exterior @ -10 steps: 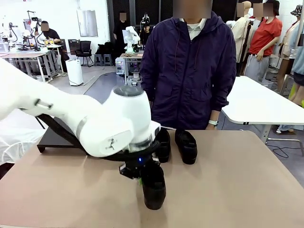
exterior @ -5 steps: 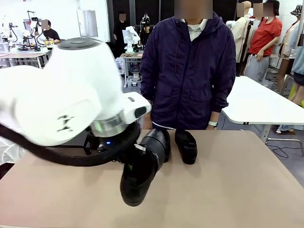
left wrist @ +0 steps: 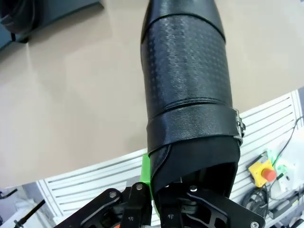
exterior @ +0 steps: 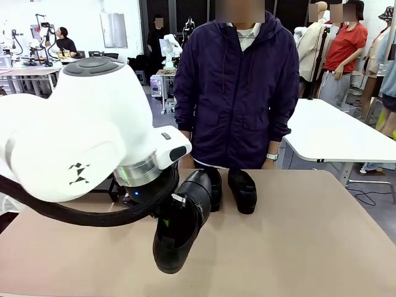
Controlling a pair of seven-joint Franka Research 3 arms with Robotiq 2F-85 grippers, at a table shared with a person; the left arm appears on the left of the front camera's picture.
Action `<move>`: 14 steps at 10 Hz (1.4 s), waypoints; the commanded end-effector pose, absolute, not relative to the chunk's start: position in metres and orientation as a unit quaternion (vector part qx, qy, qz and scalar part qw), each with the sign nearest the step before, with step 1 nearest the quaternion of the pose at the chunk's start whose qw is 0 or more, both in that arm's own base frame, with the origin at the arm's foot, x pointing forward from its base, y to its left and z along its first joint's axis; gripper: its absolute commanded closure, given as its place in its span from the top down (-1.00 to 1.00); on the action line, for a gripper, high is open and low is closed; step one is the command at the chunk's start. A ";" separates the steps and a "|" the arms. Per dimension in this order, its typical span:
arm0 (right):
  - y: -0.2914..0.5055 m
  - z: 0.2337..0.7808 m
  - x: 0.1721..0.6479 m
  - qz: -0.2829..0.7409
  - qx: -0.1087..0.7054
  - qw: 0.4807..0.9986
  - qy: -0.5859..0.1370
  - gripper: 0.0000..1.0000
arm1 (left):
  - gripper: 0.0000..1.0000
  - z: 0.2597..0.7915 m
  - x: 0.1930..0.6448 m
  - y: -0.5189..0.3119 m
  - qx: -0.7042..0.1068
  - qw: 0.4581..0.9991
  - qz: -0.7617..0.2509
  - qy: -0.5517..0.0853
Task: Organize the shoes by placing them on the stand.
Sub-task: Place the Shoe from the middle of the table onto the Shoes Stand.
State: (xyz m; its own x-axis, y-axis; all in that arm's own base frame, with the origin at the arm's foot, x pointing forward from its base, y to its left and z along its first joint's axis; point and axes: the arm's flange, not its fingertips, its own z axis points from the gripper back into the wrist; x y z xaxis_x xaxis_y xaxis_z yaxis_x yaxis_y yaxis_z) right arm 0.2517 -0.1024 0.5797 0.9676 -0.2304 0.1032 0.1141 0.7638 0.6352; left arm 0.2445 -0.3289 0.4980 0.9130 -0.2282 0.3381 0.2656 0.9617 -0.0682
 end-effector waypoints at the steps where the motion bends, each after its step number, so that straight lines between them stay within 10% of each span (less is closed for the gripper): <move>1: -0.104 0.582 0.252 -0.080 0.346 0.930 -0.093 1.00 | -1.00 0.500 0.244 -0.322 -0.057 0.976 -0.121 -0.171; 7: -0.104 0.582 0.252 -0.080 0.346 0.930 -0.093 1.00 | -1.00 0.518 0.468 -0.288 -0.024 0.965 -0.019 -0.261; 14: -0.104 0.582 0.252 -0.080 0.346 0.930 -0.093 1.00 | -1.00 0.506 0.500 -0.267 -0.034 0.966 -0.003 -0.256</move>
State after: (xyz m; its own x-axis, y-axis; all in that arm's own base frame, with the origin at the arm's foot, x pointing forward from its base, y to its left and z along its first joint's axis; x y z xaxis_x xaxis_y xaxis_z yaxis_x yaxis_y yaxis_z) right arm 0.2515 -0.1026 0.5798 0.9675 -0.2306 0.1037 0.1139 0.7636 0.6355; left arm 0.5003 -0.2641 0.5037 0.8723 0.0122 0.4889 0.0207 0.9979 -0.0618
